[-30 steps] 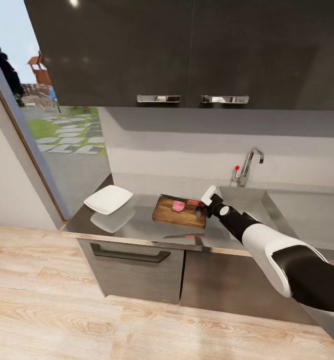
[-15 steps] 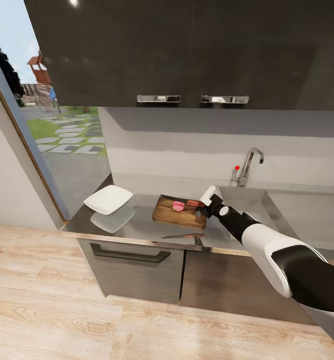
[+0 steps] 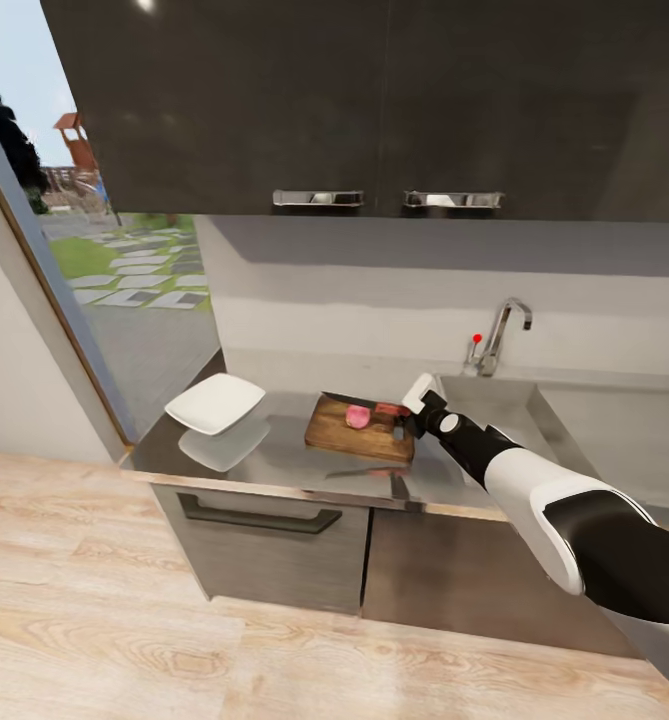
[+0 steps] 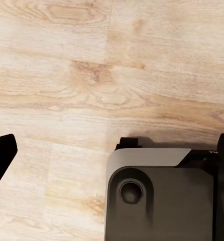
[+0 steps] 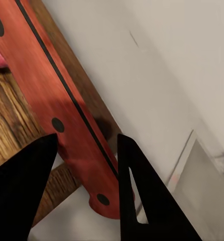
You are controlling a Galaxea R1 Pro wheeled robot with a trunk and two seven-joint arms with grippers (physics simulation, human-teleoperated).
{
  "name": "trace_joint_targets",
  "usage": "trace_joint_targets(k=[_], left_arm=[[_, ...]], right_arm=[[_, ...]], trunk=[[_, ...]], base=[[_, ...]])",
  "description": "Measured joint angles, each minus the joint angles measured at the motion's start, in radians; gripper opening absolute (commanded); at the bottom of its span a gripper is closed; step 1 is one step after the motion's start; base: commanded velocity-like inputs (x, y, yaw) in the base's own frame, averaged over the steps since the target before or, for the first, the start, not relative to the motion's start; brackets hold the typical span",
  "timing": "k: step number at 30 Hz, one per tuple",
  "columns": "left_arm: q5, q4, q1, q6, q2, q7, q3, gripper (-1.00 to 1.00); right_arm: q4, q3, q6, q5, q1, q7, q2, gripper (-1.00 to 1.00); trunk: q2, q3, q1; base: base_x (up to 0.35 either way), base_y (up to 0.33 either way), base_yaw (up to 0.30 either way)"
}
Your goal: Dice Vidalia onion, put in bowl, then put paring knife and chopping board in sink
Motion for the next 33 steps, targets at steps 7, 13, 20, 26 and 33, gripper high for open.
trace_joint_targets(k=[7, 13, 20, 26, 33], left_arm=[[0.000, 0.000, 0.000, 0.000, 0.000, 0.000, 0.000, 1.00], [0.000, 0.000, 0.000, 0.000, 0.000, 0.000, 0.000, 1.00], [0.000, 0.000, 0.000, 0.000, 0.000, 0.000, 0.000, 1.00], [0.000, 0.000, 0.000, 0.000, 0.000, 0.000, 0.000, 1.00], [0.000, 0.000, 0.000, 0.000, 0.000, 0.000, 0.000, 1.00]], right_arm=[[0.006, -0.001, 0.000, 0.002, 0.000, 0.002, -0.001, -1.00], [0.007, -0.001, 0.000, 0.002, 0.000, 0.002, -0.003, -1.00], [0.007, -0.001, 0.000, 0.002, 0.000, 0.002, -0.003, -1.00], [0.007, -0.001, 0.000, 0.002, 0.000, 0.002, -0.003, -1.00], [0.007, -0.001, 0.001, 0.002, 0.000, 0.002, -0.002, -1.00]], trunk=[[0.000, -0.007, 0.000], [0.000, -0.017, 0.000], [0.000, -0.028, 0.000], [0.000, -0.038, 0.000], [0.000, -0.049, 0.000]], base=[[0.026, 0.000, 0.000], [0.001, 0.000, 0.000], [0.000, 0.000, 0.000], [0.000, 0.000, 0.000], [0.000, 0.000, 0.000]])
